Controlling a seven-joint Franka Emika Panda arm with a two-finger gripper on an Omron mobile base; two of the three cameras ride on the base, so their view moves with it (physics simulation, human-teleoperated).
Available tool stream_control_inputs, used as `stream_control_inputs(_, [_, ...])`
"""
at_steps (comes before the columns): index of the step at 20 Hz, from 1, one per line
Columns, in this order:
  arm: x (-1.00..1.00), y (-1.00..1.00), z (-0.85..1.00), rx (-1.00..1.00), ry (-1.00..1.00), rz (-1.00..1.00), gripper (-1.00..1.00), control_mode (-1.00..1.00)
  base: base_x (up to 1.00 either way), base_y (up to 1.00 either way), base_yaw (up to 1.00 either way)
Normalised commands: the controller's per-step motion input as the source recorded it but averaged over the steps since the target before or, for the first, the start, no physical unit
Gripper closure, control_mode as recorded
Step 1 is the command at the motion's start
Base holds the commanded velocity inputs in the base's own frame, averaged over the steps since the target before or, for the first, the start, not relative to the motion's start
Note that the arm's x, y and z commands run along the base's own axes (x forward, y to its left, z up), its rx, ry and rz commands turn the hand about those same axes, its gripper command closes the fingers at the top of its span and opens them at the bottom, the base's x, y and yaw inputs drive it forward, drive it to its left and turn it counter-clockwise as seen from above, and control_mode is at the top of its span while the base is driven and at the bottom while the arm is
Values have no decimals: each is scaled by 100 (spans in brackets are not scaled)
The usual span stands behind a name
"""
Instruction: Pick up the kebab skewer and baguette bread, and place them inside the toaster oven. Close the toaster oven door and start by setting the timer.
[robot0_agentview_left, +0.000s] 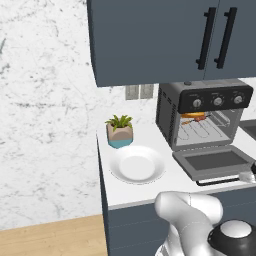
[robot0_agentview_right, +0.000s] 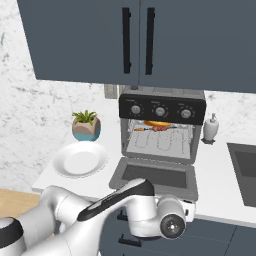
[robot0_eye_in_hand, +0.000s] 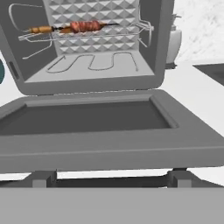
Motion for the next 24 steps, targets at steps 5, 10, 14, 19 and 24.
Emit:
stream_control_inputs(5, [-14, -19, -18, 0, 0, 3, -100, -100, 0, 0, 0])
stream_control_inputs(10, [-20, -15, -21, 0, 0, 4, -100, -100, 0, 0, 0])
stream_control_inputs(14, [-28, 2, -15, 0, 3, 0, -100, -100, 0, 0, 0])
stream_control_inputs(19, [-8, 3, -10, 0, 4, 0, -100, -100, 0, 0, 0])
stream_control_inputs(24, [13, 21, -9, 0, 0, 5, -100, -100, 0, 0, 0])
